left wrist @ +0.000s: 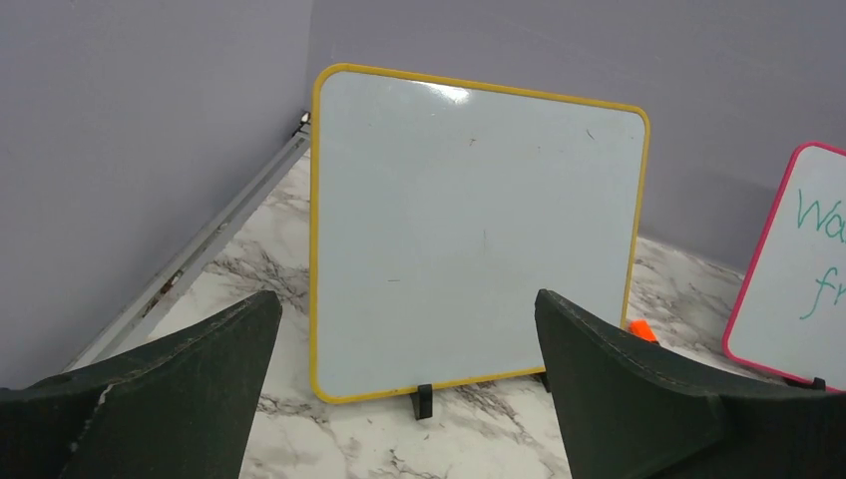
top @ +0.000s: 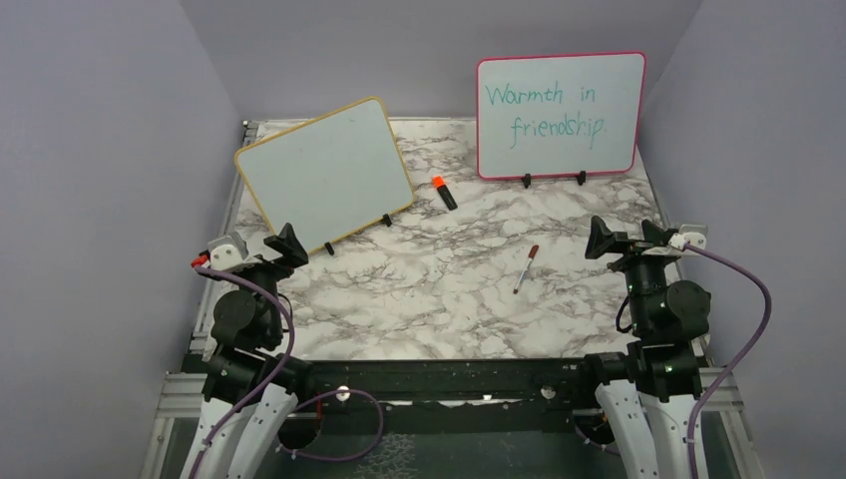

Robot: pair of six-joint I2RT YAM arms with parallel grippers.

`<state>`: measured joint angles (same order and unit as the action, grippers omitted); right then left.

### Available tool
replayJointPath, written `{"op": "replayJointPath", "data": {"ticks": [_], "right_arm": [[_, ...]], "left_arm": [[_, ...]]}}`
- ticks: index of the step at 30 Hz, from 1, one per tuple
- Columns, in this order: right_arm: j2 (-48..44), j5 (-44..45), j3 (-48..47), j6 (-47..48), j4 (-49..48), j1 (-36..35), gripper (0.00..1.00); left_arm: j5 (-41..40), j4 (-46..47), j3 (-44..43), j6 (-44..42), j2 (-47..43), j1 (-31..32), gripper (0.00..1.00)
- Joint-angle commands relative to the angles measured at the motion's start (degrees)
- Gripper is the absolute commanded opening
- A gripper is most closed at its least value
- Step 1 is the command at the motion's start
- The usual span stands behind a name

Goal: Write a sentence on the whiteboard
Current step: Move the whiteboard to the center of the board.

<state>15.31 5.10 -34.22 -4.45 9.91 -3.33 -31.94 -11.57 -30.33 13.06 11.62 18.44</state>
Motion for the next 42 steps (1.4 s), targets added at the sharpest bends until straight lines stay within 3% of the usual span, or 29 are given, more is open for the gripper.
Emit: {"op": "replayJointPath", "data": {"ticks": [1,16,31,42], "right_arm": [[-0.55,0.6,0.29,0.23,-1.39,-0.27,1.0],[-1.12,0.07,0.43,-0.01,-1.39,-0.27,1.0],[-3.48,0.17,0.67,-0.21,-1.48,-2.17,1.0],[-4.24,0.25,0.7,-0.21,-1.07,-4.14,1.0]], "left_arm": [[-1.71,1.36,-1.21,0.04,-0.65,-0.42,0.99],[3.65,-0.44,-1.4,2.62,3.33,-0.51,0.99],[7.87,-6.52,-5.95,17.7,29.65,-0.5,0.99],[4.21,-0.86,-5.67,29.38,51.64,-0.45,0.9]]}}
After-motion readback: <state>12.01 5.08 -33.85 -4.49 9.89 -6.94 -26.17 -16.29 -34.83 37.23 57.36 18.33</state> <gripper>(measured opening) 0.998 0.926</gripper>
